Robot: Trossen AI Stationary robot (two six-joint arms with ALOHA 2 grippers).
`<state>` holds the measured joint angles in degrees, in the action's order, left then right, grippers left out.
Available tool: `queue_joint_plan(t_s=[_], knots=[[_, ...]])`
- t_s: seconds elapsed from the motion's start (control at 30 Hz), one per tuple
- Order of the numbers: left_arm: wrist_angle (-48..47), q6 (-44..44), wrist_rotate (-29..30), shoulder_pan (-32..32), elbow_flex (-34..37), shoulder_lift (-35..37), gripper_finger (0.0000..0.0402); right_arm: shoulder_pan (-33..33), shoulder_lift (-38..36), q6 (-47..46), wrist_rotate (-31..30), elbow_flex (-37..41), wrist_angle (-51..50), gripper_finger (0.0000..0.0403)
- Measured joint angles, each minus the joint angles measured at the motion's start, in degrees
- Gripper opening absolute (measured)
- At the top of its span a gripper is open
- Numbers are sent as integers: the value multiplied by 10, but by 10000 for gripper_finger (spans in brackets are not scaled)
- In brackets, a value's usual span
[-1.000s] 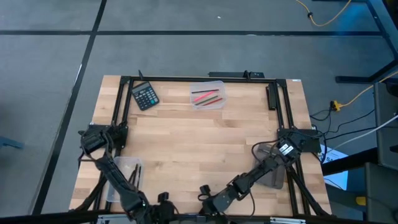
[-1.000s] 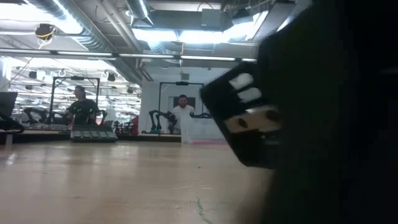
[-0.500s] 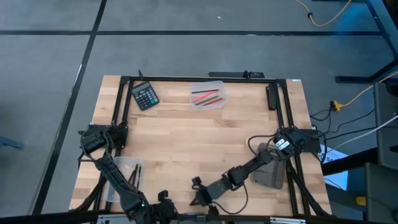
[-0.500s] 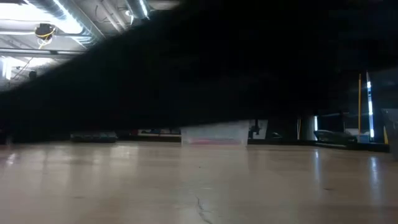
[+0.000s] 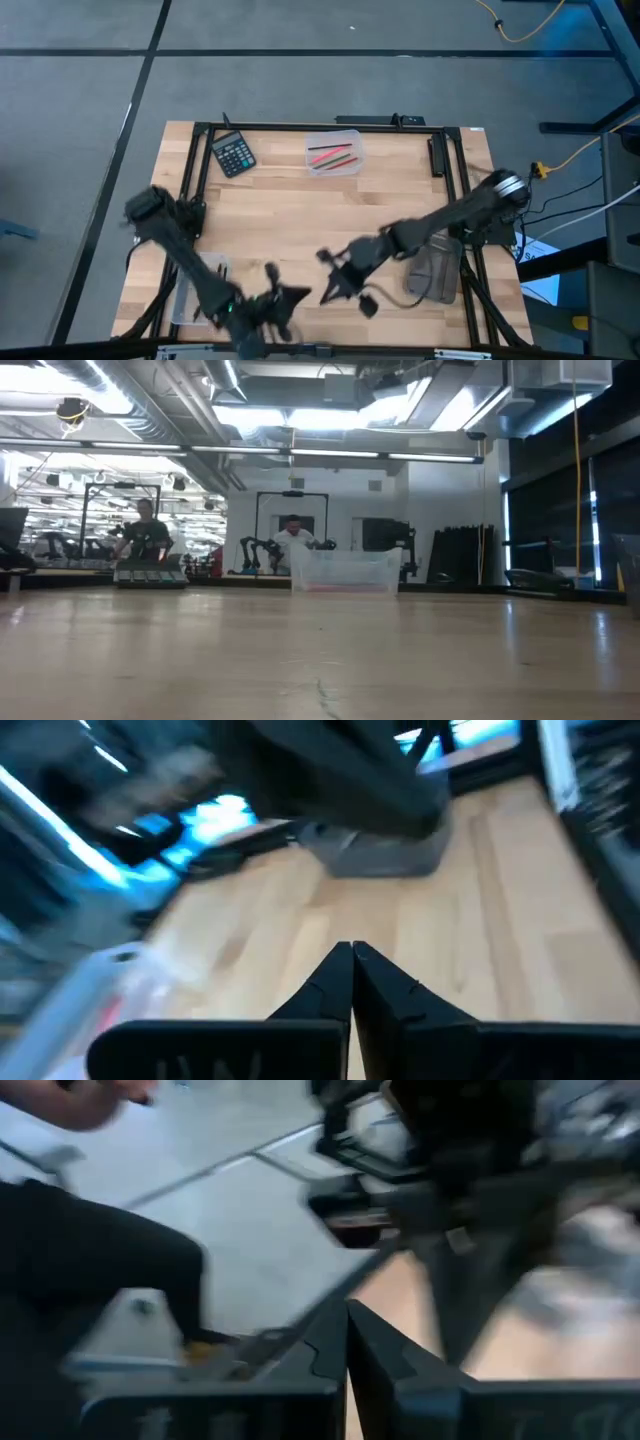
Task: Sort crayons/erasers/pens/pencils in bins
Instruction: Put the blue crayon into the black bin
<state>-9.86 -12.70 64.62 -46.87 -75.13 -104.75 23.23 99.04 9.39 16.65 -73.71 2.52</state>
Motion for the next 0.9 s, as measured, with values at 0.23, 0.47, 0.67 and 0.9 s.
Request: queue_joint_plan(t_s=[0.23, 0.47, 0.67, 0.9], knots=[[-12, 57, -245, 105, 0, 93, 1, -81, -101, 144, -12, -31, -66, 11], [2, 161, -254, 166, -75, 218, 4, -135, -109, -129, -43, -212, 56, 9], [-96, 129, -406, 266, -136, 332, 2, -162, -107, -232, -144, -317, -258, 8], [-358, 132, -491, 416, -140, 386, 1, -139, -101, -398, 1, -216, -544, 8]])
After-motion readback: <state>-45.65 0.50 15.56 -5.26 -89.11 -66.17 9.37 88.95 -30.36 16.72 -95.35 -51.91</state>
